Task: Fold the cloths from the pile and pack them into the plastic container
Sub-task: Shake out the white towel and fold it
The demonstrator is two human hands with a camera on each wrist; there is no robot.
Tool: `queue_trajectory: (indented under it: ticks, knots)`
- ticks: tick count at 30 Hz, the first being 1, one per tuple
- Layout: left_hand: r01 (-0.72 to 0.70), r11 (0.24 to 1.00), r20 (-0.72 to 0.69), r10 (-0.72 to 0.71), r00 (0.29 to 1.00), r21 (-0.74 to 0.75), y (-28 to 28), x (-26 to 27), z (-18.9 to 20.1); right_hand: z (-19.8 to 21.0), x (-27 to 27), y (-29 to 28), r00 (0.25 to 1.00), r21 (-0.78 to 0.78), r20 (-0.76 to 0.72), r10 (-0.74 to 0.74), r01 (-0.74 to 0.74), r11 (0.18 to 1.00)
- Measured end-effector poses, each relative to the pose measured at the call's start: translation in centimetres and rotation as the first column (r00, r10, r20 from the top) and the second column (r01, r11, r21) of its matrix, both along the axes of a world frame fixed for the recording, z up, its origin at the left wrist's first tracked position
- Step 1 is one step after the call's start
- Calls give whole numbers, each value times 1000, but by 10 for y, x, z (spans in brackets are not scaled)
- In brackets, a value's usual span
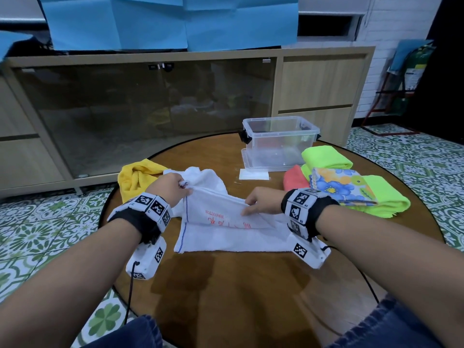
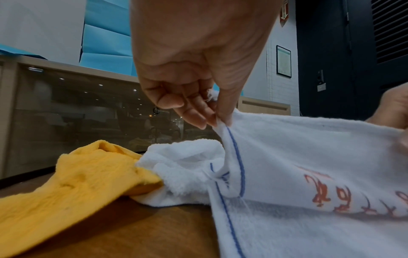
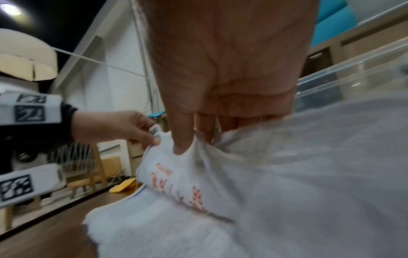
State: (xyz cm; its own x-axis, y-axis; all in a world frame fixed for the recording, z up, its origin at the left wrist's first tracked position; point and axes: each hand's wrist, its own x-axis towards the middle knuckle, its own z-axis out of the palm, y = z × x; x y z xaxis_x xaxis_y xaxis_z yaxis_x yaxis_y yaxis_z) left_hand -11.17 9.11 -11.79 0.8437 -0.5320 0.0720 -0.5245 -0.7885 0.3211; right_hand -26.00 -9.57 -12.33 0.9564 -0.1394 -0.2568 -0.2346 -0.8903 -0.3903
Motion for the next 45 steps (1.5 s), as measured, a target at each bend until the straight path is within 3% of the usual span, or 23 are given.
queue_trajectory:
  ticks: [5,9,14,17,22,26,31,37,40,45]
  knots:
    - [-27,997,50,24,998,75,4,7,-4,9,-18,-32,991,2,-128,-47,48,999]
    - [-29,981,122,6,993,192,1,7,-5,13,-31,-44,965,-196,-245,-92,43,980]
    - [-45,969,135,13,991,241,-2,7,-5,19,-39,-53,975,-410,-81,-209,158,898]
    - [-52,965,141,15,990,258,-2,6,-4,21,-39,-71,965,-315,97,-245,264,912]
    - [-55,985,98,39,994,163,-4,7,-3,23,-42,-89,867,47,344,-361,369,928]
    - [22,977,113,-47,993,212,-7,4,2,25,-43,-98,834,196,379,-401,351,916]
    - [2,972,161,-41,986,236,-11,-1,4,22,-47,-102,864,79,343,-368,364,928]
    - [18,1000,272,-14,962,-13,-5,0,7,30,-49,-102,788,142,476,-390,369,919]
    - [36,996,316,-7,949,-85,-3,-4,10,34,-51,-97,805,19,482,-347,386,922]
    - [1,999,290,14,957,-49,-2,-2,14,40,-57,-91,817,-67,452,-359,432,899]
